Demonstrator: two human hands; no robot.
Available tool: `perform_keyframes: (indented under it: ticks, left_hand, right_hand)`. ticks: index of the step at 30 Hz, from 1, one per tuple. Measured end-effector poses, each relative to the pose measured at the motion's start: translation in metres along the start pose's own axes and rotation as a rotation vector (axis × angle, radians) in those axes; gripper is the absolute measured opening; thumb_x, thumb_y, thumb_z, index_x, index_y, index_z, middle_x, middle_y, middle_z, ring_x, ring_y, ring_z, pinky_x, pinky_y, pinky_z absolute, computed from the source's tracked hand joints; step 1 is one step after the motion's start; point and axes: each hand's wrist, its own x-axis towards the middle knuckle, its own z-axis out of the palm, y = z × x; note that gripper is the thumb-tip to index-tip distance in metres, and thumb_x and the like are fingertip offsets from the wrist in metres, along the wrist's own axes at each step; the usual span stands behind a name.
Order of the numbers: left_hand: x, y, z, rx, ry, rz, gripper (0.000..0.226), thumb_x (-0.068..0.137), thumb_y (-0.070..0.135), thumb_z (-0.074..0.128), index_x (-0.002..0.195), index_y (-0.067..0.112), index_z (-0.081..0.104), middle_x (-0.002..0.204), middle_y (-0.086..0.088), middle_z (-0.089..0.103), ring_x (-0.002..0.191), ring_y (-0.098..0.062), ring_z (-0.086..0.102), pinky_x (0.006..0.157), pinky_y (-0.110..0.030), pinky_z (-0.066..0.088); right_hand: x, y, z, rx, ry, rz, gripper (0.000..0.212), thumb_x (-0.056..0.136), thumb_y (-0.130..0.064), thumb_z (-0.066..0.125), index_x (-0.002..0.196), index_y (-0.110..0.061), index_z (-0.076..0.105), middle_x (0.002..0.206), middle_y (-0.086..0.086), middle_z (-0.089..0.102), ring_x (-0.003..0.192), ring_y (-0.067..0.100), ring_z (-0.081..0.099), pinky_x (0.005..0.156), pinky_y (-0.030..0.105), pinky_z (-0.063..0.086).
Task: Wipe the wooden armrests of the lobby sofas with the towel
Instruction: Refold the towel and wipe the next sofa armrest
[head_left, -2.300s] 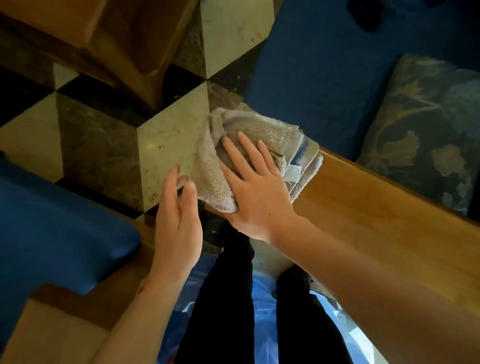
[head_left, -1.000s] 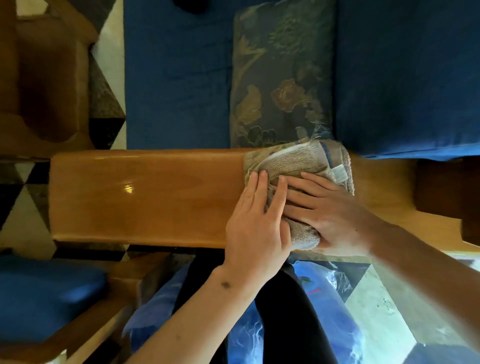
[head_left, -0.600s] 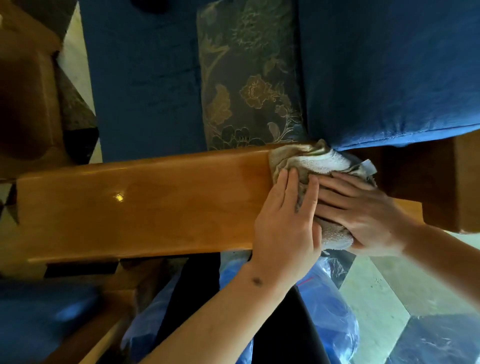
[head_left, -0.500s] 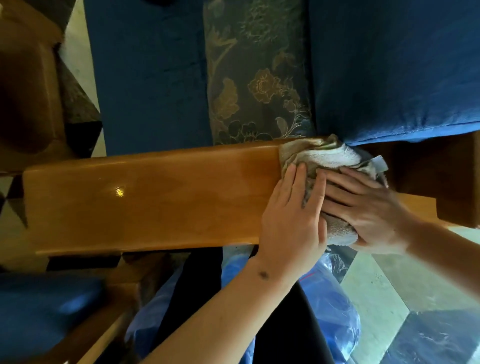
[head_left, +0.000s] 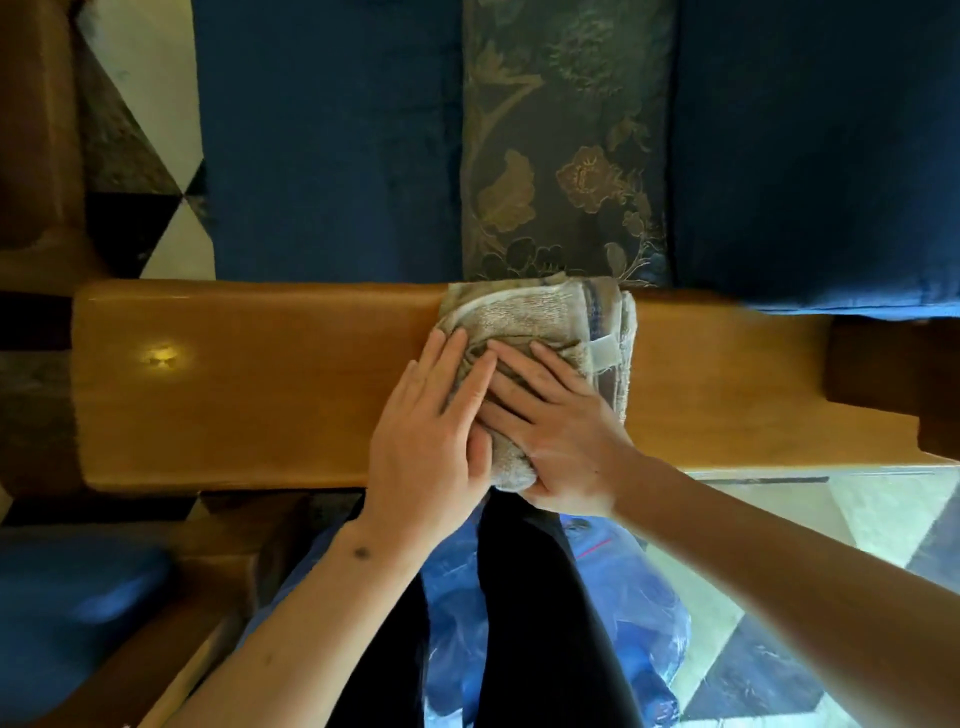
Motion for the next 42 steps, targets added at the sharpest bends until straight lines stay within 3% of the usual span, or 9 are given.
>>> perform_keyframes:
  ticks: [1, 2, 6, 12, 19, 23, 28, 34, 42]
  left_hand:
    - [0.0, -0.005, -0.004, -0.003, 0.002, -0.005, 0.059, 0.094, 0.018, 0.046, 0.152, 0.015, 0.045, 0.163, -0.013, 0.035, 0.155, -0.027, 0.024, 0.122, -0.049, 0.03]
    - [-0.003, -0.014, -0.01, -0.009, 0.007, -0.017, 0.059, 0.094, 0.018, 0.046, 0.152, 0.015, 0.045, 0.163, -0.013, 0.036, 0.155, -0.027, 0.025, 0.122, -0.049, 0.03]
    - [-0.015, -0.052, -0.036, -0.026, 0.031, -0.086, 0.059, 0.093, 0.017, 0.044, 0.152, 0.015, 0.046, 0.162, -0.012, 0.038, 0.154, -0.027, 0.027, 0.122, -0.049, 0.029]
    - [-0.047, -0.129, -0.079, -0.004, 0.098, -0.242, 0.058, 0.095, 0.019, 0.04, 0.154, 0.015, 0.043, 0.164, -0.009, 0.035, 0.155, -0.024, 0.025, 0.125, -0.047, 0.022]
    - [-0.088, -0.206, -0.123, 0.036, 0.085, -0.508, 0.068, 0.094, 0.032, 0.032, 0.161, 0.022, 0.026, 0.169, -0.001, 0.023, 0.157, -0.029, 0.015, 0.124, -0.057, 0.016]
    - [-0.101, -0.224, -0.133, 0.0, 0.089, -0.646, 0.069, 0.094, 0.038, 0.027, 0.162, 0.028, 0.019, 0.17, 0.003, 0.02, 0.158, -0.028, 0.008, 0.125, -0.057, 0.009]
    - [-0.1, -0.198, -0.12, 0.049, 0.078, -0.7, 0.066, 0.099, 0.025, 0.032, 0.163, 0.019, 0.015, 0.172, -0.004, 0.011, 0.158, -0.032, 0.001, 0.124, -0.059, 0.01]
    - [-0.084, -0.136, -0.094, 0.183, -0.024, -0.562, 0.067, 0.097, 0.027, 0.028, 0.161, 0.01, 0.02, 0.17, -0.011, 0.016, 0.157, -0.035, 0.006, 0.125, -0.057, 0.013]
    - [-0.037, -0.016, -0.028, 0.207, -0.124, -0.326, 0.065, 0.102, 0.02, 0.039, 0.159, -0.002, 0.014, 0.168, -0.021, 0.012, 0.157, -0.036, 0.006, 0.127, -0.048, 0.011]
  right_hand:
    - [0.007, -0.004, -0.001, -0.026, 0.06, 0.015, 0.096, 0.047, -0.024, 0.101, 0.133, -0.001, 0.064, 0.14, 0.023, 0.061, 0.131, 0.045, 0.055, 0.103, 0.068, 0.044]
    - [0.016, -0.013, -0.001, 0.003, -0.019, 0.019, 0.097, 0.048, -0.024, 0.101, 0.134, -0.001, 0.063, 0.141, 0.023, 0.059, 0.132, 0.045, 0.053, 0.105, 0.068, 0.043]
    - [0.055, -0.044, 0.011, -0.006, -0.063, -0.019, 0.1, 0.05, -0.023, 0.1, 0.139, -0.002, 0.059, 0.146, 0.024, 0.055, 0.137, 0.046, 0.048, 0.109, 0.069, 0.038]
    - [0.133, -0.103, 0.033, -0.021, -0.08, -0.17, 0.098, 0.059, -0.031, 0.096, 0.145, -0.006, 0.054, 0.152, 0.019, 0.051, 0.144, 0.04, 0.041, 0.12, 0.056, 0.023]
    - [0.211, -0.167, 0.065, -0.004, -0.049, -0.342, 0.094, 0.072, -0.04, 0.086, 0.152, -0.012, 0.045, 0.159, 0.016, 0.042, 0.151, 0.035, 0.03, 0.124, 0.057, 0.021]
    - [0.23, -0.187, 0.073, 0.01, -0.044, -0.396, 0.088, 0.076, -0.034, 0.084, 0.152, -0.011, 0.045, 0.16, 0.016, 0.04, 0.152, 0.036, 0.028, 0.126, 0.055, 0.015]
    - [0.217, -0.177, 0.07, -0.029, -0.126, -0.411, 0.086, 0.088, -0.037, 0.072, 0.159, -0.014, 0.03, 0.168, 0.012, 0.025, 0.157, 0.031, 0.014, 0.129, 0.048, 0.004]
    - [0.157, -0.121, 0.058, 0.001, -0.127, -0.36, 0.082, 0.093, -0.033, 0.068, 0.16, -0.014, 0.025, 0.169, 0.01, 0.02, 0.157, 0.03, 0.01, 0.129, 0.046, 0.0]
    - [0.031, -0.026, 0.031, 0.11, 0.059, -0.165, 0.083, 0.081, -0.018, 0.081, 0.153, -0.007, 0.041, 0.161, 0.015, 0.038, 0.152, 0.034, 0.028, 0.126, 0.052, 0.02]
